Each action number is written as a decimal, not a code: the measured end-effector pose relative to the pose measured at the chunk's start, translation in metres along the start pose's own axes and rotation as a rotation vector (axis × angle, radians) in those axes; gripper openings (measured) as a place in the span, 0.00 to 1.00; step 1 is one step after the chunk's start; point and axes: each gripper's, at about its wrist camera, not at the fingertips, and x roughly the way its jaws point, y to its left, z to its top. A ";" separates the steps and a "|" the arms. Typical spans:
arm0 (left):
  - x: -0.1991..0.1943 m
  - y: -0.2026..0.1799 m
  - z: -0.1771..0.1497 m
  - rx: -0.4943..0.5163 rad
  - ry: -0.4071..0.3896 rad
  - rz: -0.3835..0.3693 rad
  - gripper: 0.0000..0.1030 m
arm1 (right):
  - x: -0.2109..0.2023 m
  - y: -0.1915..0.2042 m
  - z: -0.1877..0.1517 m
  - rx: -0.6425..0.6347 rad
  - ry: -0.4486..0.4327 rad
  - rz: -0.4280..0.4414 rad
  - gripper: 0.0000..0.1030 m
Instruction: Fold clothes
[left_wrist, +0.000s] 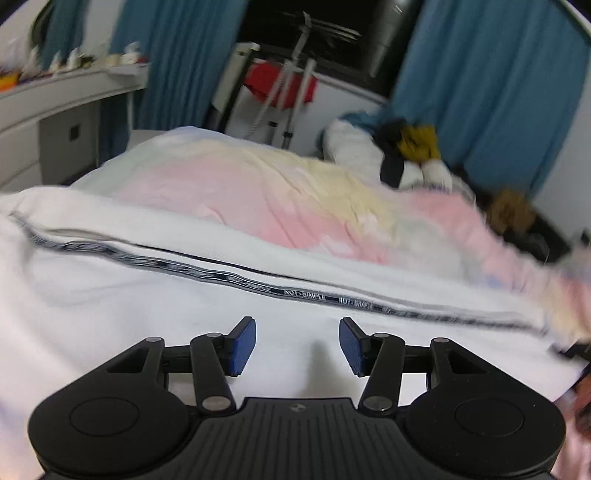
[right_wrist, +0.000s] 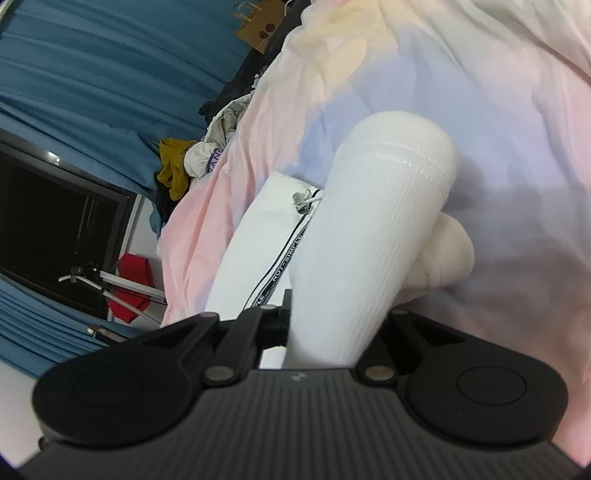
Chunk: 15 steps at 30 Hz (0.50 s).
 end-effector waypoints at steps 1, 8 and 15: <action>0.007 -0.003 -0.007 0.032 0.006 0.017 0.51 | 0.000 0.001 0.000 -0.007 -0.005 -0.003 0.10; 0.057 -0.006 -0.017 0.176 0.037 0.090 0.51 | -0.003 0.016 -0.002 -0.090 -0.040 -0.027 0.10; 0.067 -0.005 -0.016 0.205 0.062 0.103 0.51 | -0.015 0.038 -0.005 -0.188 -0.097 -0.009 0.10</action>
